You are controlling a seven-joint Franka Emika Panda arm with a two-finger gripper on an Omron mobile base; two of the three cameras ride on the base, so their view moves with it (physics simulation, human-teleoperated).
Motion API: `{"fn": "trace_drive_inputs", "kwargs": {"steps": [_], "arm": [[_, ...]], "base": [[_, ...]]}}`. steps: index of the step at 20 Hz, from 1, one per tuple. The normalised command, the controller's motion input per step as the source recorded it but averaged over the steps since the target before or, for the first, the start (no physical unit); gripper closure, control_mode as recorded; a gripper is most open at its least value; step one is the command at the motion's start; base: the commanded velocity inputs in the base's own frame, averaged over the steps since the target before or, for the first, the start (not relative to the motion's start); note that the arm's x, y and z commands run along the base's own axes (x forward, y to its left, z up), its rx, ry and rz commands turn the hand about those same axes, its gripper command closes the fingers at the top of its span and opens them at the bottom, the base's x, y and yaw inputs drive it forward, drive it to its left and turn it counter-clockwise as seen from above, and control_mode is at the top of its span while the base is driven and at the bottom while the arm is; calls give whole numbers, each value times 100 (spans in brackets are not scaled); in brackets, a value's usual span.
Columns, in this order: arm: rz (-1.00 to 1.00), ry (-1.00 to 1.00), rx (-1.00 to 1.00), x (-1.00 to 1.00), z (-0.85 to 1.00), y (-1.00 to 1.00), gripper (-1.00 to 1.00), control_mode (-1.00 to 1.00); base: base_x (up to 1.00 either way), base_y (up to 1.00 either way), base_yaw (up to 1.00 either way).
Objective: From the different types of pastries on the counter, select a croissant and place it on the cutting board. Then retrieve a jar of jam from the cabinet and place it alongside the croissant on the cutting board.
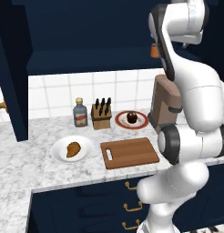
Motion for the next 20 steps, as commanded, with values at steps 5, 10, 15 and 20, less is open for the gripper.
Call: {"fn": "trace_drive_inputs", "kwargs": {"steps": [5, 10, 15, 20], "arm": [[3, -4, 0, 61, 0, -27, -100, -100], [5, -17, -3, 61, -4, 0, -100, -100], [6, -22, -5, 32, -18, 0, -100, -100], [7, -14, -4, 29, -45, 0, -100, -100]], "base": [[0, 0, 0], [0, 0, 0], [0, 0, 0], [0, 0, 0]]}}
